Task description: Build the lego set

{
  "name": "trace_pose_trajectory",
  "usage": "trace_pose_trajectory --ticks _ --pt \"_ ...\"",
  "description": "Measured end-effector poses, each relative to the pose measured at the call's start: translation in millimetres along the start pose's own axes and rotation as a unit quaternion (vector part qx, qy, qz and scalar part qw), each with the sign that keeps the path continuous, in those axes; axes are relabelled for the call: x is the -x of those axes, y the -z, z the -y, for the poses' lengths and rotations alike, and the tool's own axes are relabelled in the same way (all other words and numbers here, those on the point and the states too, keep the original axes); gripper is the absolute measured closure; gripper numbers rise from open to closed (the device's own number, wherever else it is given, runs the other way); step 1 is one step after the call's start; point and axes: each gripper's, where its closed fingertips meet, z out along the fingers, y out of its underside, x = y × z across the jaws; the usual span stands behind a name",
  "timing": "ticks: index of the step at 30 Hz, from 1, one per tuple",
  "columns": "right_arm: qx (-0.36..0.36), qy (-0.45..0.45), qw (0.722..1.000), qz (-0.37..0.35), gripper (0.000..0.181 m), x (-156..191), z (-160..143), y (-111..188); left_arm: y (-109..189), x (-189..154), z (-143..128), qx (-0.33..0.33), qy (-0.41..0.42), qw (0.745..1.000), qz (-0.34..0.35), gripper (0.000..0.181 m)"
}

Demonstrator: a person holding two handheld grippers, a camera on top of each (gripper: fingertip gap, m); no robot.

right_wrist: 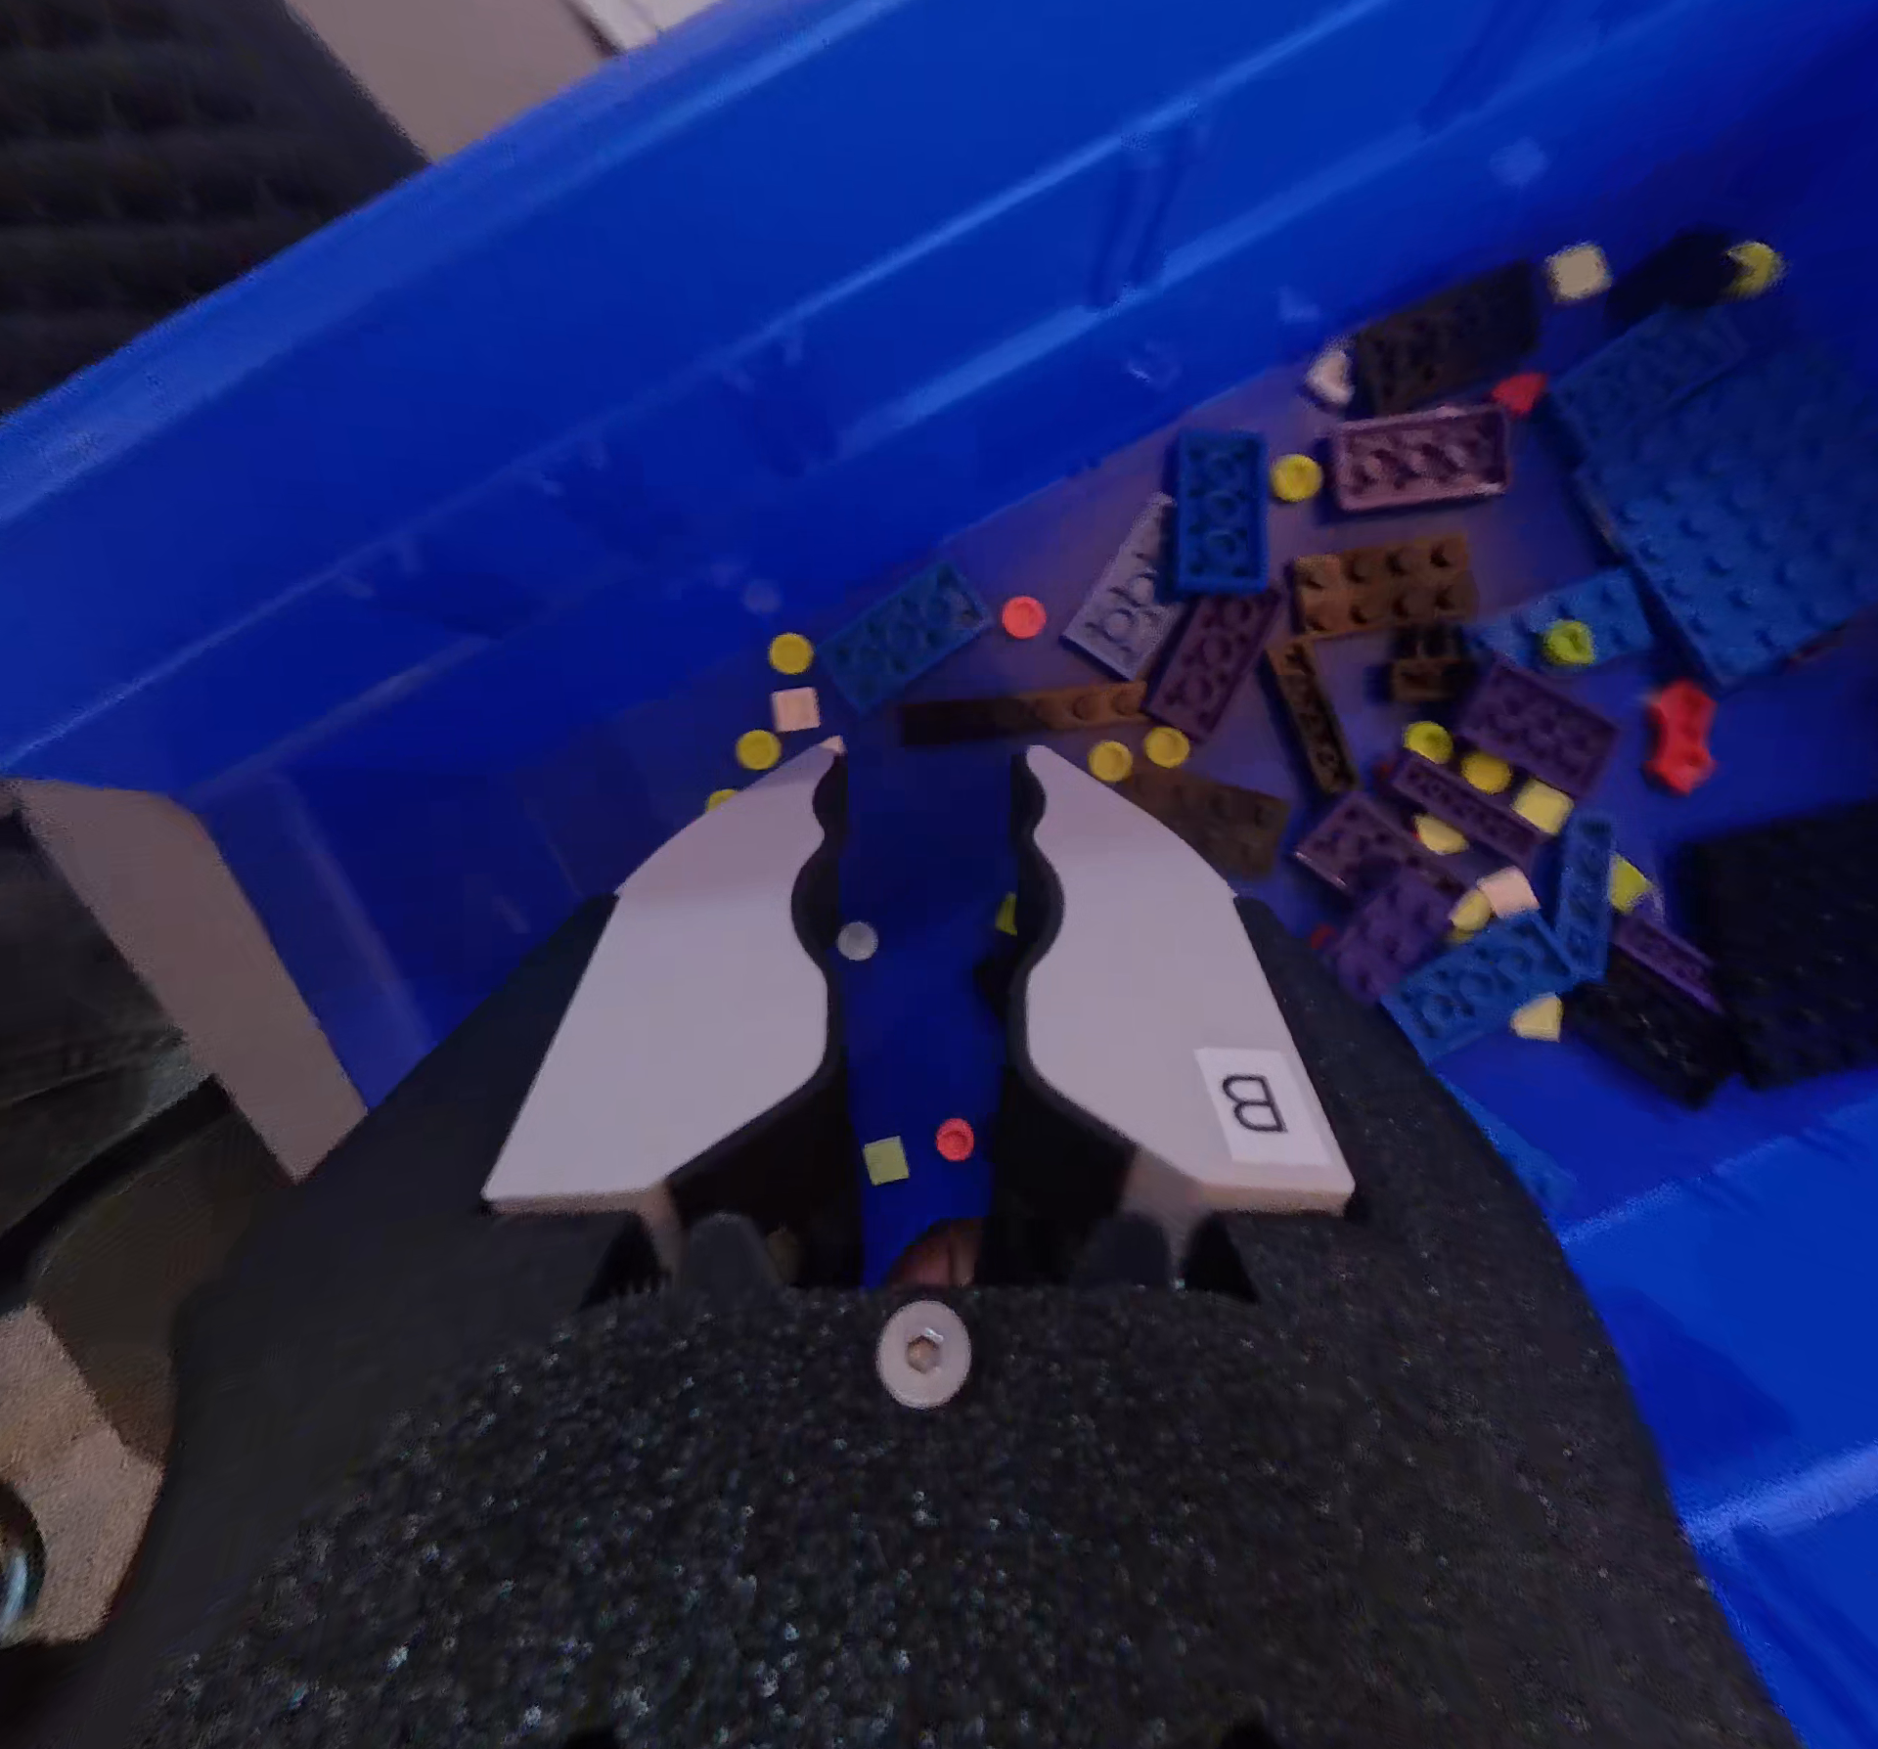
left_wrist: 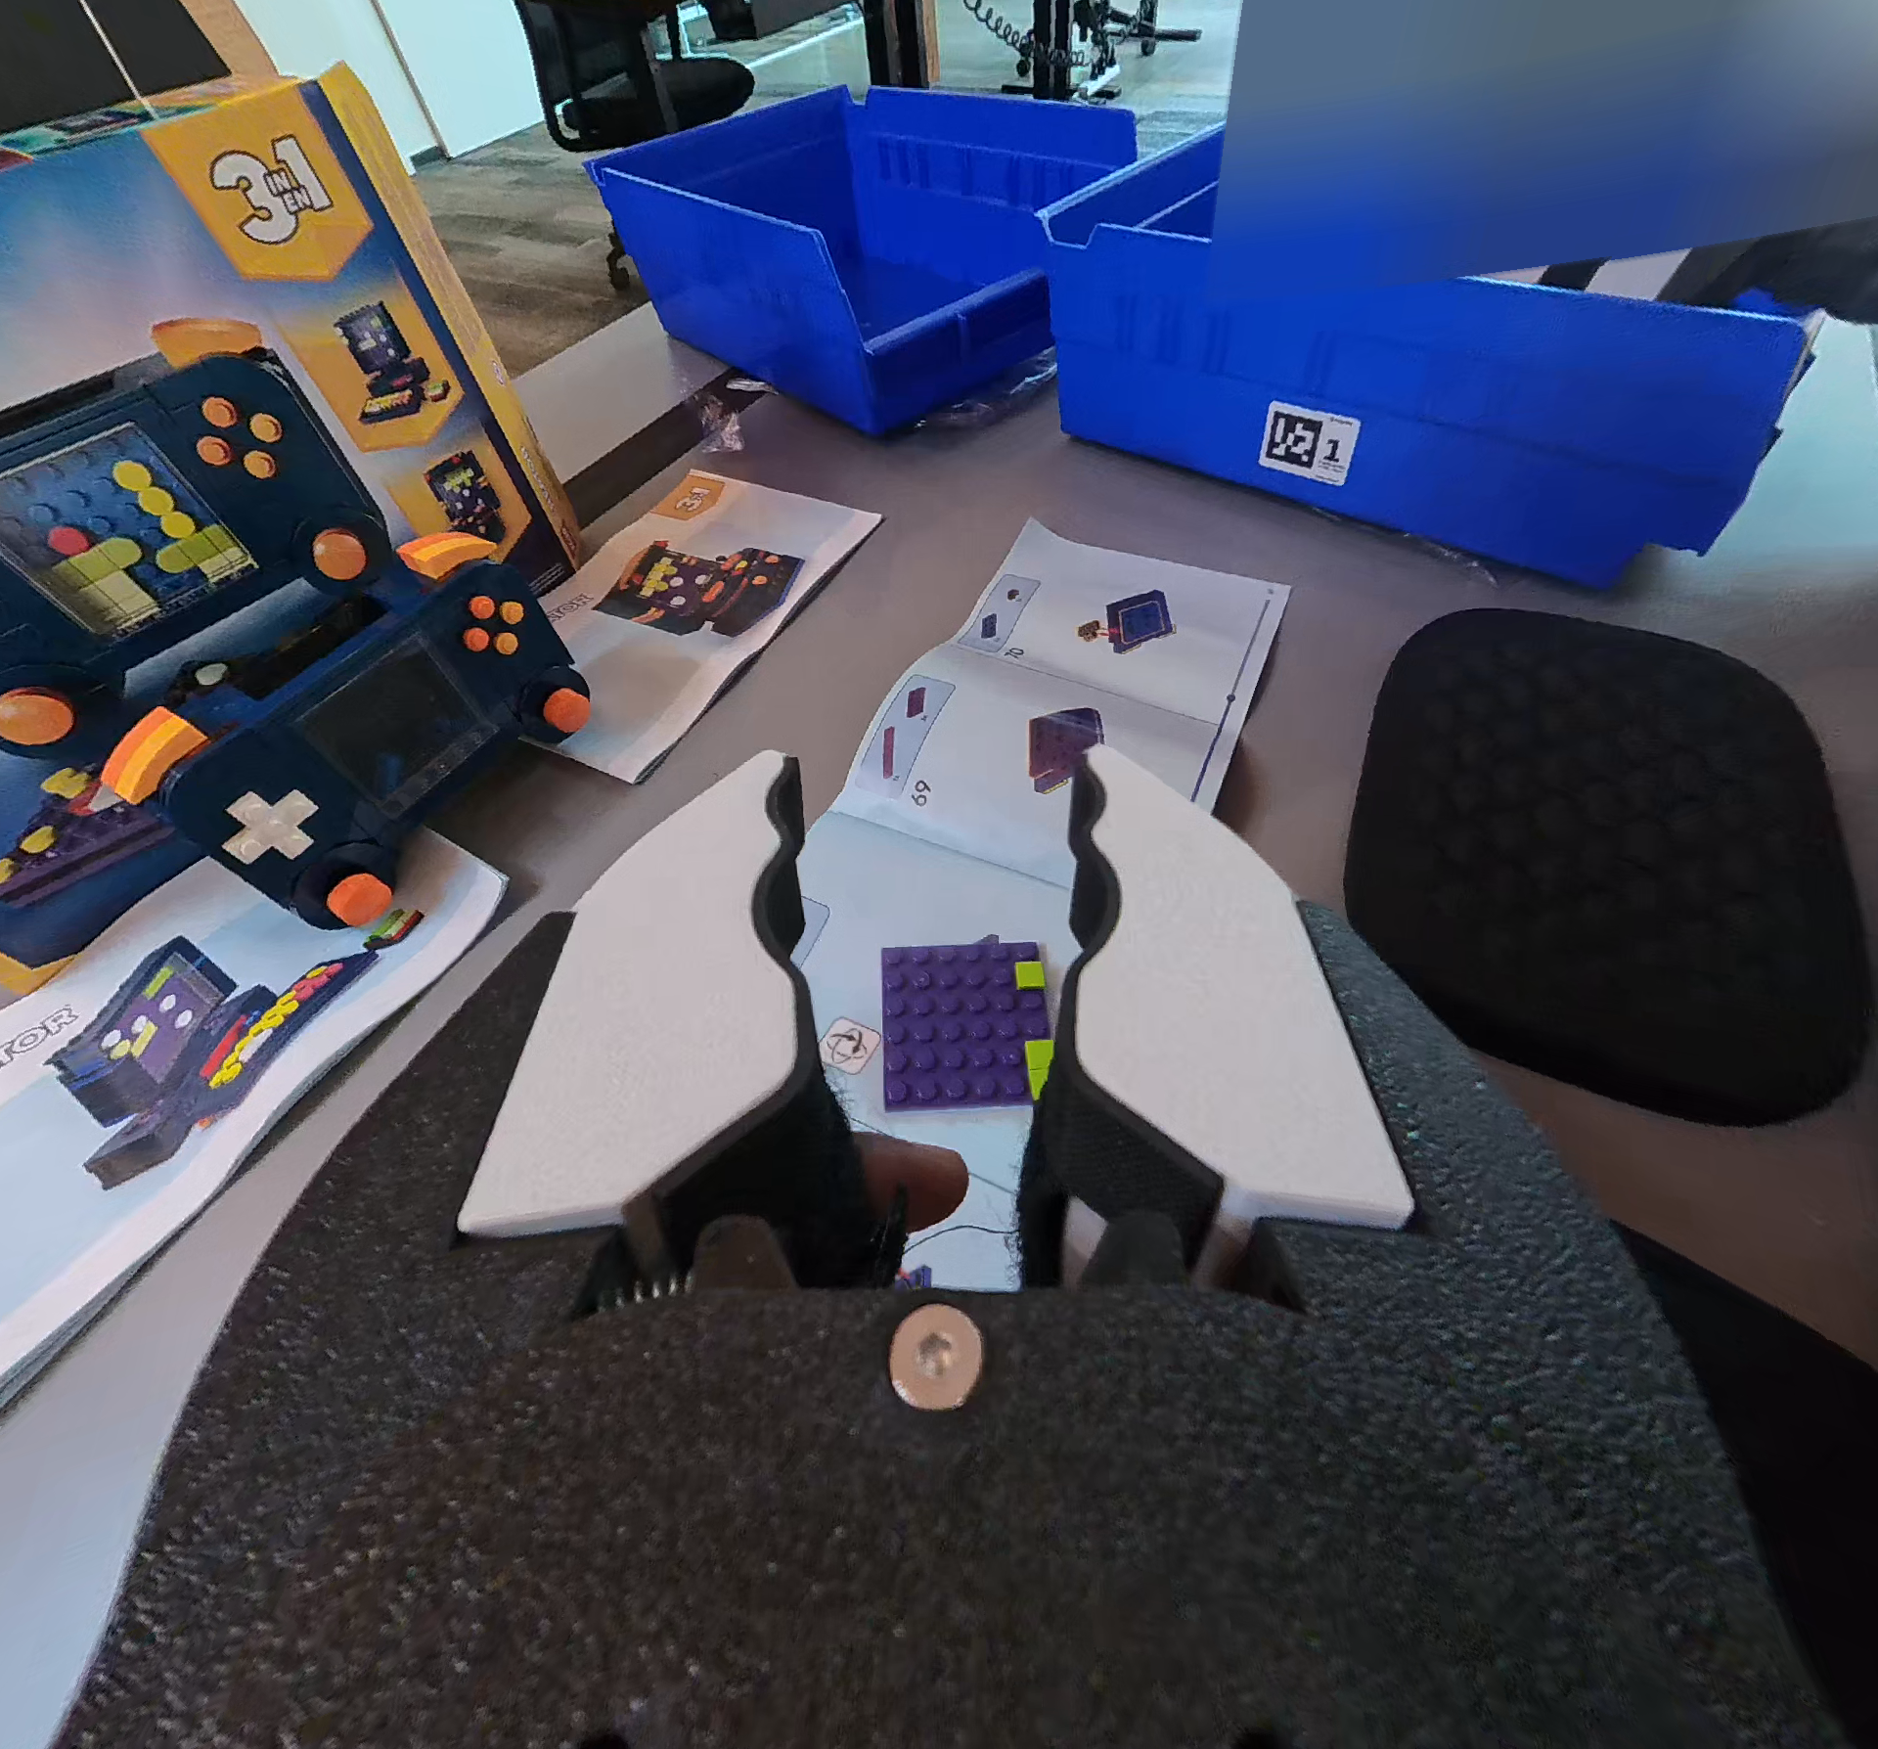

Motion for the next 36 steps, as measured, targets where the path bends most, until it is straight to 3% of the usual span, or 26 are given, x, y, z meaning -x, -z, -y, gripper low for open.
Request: trace_pose_trajectory --ticks 2,4,7,11,13,16,20,23,27,30,36 --pt "0.008 -0.064 0.996 -0.068 0.15 -20 -4 9 -3 0 1 -0.001 -0.002 1.0 -0.001 0.131" --pt "0.011 -0.159 0.976 -0.151 0.146 -43 -13 25 -6 -1 3 -0.003 -0.003 1.0 -0.002 0.131" --pt "-0.022 -0.221 0.949 -0.223 0.141 -54 -19 51 -10 -4 3 -0.011 -0.007 1.0 -0.007 0.132" --pt "-0.012 -0.23 0.939 -0.256 0.145 -48 -34 70 -14 -6 1 -0.019 -0.006 1.0 -0.019 0.132" --pt "0.014 -0.2 0.941 -0.273 0.179 -46 -43 79 -15 -4 0 -0.02 -0.005 1.0 -0.022 0.132" --pt "0.055 -0.167 0.943 -0.283 0.181 -49 -51 93 -14 -1 -1 -0.028 -0.003 0.999 -0.023 0.133" --pt "0.101 -0.032 0.969 -0.223 0.181 -50 -47 108 -11 0 -2 -0.039 0.001 0.999 -0.022 0.133" --pt "0.165 0.084 0.973 -0.14 0.175 -51 -49 109 -7 0 -4 -0.045 0.001 0.999 -0.018 0.133" --pt "0.24 0.163 0.956 -0.031 0.171 -55 -56 97 -3 0 -6 -0.06 0.012 0.998 -0.013 0.133" --pt "0.261 0.159 0.951 0.05 0.167 -49 -58 81 1 1 -8 -0.066 0.015 0.998 -0.009 0.133" --pt "0.382 0.21 0.897 0.082 0.158 -52 -89 57 8 6 -10 -0.079 0.024 0.997 -0.005 0.134"
